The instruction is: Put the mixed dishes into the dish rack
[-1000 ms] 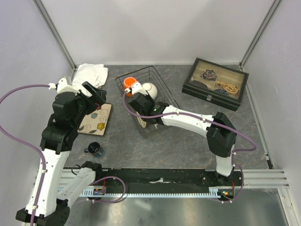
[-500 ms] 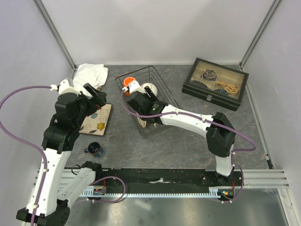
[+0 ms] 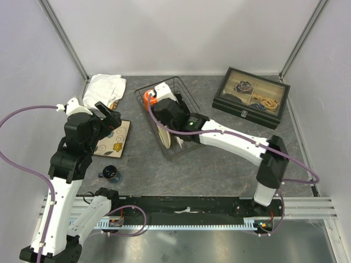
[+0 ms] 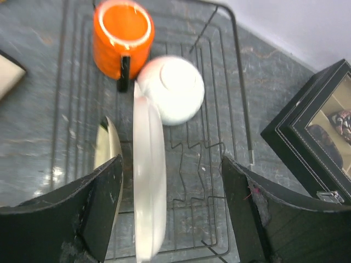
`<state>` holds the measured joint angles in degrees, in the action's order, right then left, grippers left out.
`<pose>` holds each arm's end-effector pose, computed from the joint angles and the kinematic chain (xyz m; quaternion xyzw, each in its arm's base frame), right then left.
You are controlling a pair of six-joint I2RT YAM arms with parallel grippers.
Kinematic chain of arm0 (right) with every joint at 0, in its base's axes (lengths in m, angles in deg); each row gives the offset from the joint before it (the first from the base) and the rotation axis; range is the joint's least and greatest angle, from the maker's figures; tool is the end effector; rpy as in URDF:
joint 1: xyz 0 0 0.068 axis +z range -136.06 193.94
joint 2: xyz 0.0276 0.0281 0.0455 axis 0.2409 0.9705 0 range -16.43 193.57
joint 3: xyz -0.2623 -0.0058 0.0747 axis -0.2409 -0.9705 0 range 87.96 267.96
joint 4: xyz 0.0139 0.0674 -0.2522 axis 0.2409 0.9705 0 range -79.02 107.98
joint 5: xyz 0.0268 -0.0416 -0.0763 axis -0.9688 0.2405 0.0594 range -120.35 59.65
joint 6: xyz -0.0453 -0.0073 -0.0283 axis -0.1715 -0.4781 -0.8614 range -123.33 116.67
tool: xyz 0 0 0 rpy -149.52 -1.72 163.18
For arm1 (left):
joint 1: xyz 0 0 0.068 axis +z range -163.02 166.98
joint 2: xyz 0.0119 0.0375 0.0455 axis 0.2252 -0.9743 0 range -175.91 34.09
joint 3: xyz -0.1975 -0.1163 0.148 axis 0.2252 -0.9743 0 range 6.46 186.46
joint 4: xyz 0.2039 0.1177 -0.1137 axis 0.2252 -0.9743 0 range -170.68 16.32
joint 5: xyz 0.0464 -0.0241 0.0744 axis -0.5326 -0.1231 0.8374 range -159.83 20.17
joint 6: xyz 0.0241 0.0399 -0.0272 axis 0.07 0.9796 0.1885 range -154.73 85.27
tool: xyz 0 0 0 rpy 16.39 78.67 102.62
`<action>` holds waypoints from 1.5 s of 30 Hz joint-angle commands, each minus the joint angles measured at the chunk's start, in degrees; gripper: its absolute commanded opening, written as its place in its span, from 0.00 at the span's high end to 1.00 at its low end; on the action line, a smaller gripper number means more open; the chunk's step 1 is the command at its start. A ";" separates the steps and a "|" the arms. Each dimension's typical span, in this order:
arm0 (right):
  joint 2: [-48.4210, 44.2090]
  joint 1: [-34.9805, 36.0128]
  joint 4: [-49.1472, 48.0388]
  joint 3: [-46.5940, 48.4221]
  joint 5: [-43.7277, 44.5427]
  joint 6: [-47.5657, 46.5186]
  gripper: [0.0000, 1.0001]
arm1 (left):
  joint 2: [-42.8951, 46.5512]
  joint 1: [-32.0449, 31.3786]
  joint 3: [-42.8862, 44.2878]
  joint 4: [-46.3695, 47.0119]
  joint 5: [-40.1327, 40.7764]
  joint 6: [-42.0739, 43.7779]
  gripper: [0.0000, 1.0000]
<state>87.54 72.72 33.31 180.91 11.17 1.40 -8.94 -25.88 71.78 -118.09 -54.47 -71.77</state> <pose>0.2379 0.3468 0.3264 -0.2241 0.8097 -0.0318 0.5415 0.1302 -0.0202 0.4014 -0.2451 0.7883 -0.1329 0.5484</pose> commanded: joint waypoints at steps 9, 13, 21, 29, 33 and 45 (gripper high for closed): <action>-22.30 0.37 -2.82 -6.54 -5.13 3.97 0.20 | -5.40 0.38 -0.80 1.24 4.95 7.75 0.09; -26.44 0.45 -1.68 -11.19 -6.80 6.86 0.20 | -9.35 0.38 -1.86 4.31 4.59 13.82 0.08; -33.12 0.98 -1.15 -19.02 -8.38 12.93 0.20 | -23.68 0.47 -2.30 11.09 8.37 22.36 0.07; -37.51 1.07 -0.88 -24.92 -7.59 15.04 0.19 | -33.61 0.47 -6.60 11.70 9.61 19.55 0.09; -38.40 1.07 -0.88 -26.67 -7.59 15.48 0.18 | -36.25 0.47 -9.95 14.96 9.78 21.30 0.09; -39.10 1.16 -1.94 -29.75 -8.12 17.33 0.18 | -41.51 0.38 -11.17 22.60 6.01 31.32 0.08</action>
<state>49.85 73.47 32.67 152.19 3.01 17.37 -48.21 -25.62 61.59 -101.08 -46.52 -45.50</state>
